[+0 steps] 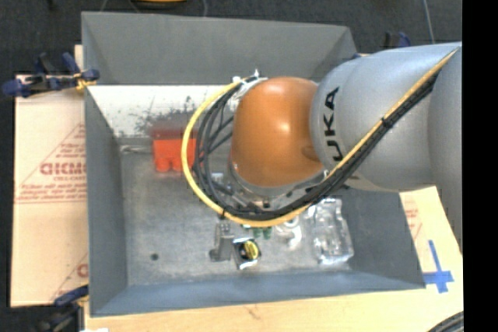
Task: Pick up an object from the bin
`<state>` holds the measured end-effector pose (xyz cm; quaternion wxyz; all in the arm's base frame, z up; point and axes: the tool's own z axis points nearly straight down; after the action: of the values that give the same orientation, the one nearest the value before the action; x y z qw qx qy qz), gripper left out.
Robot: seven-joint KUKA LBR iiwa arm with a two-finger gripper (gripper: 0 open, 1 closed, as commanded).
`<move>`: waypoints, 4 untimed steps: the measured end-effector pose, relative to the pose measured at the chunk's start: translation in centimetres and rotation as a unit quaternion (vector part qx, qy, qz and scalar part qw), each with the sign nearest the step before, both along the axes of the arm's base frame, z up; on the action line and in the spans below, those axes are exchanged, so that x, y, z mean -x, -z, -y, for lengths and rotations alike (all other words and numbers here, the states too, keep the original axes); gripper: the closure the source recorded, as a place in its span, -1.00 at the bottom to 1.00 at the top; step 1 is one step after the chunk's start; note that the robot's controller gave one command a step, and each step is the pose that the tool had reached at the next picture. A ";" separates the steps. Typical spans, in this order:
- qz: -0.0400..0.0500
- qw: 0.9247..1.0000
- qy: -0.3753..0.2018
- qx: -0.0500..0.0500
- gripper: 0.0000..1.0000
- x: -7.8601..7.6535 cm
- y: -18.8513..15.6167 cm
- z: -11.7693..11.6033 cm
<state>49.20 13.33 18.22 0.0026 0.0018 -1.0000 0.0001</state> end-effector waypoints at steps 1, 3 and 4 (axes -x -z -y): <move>0.001 0.998 -0.067 0.001 -1.00 -1.2 10.9 8.1; 0.004 0.998 -0.066 -0.001 -1.00 -1.3 10.5 7.8; 0.003 0.998 -0.066 -0.001 1.00 -1.3 10.5 7.7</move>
Offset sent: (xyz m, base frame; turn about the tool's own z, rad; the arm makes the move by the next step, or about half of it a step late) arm 0.0122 -0.0768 -0.1056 -0.1394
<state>50.50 5.59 7.70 -0.0009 0.0676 -0.9977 -0.0006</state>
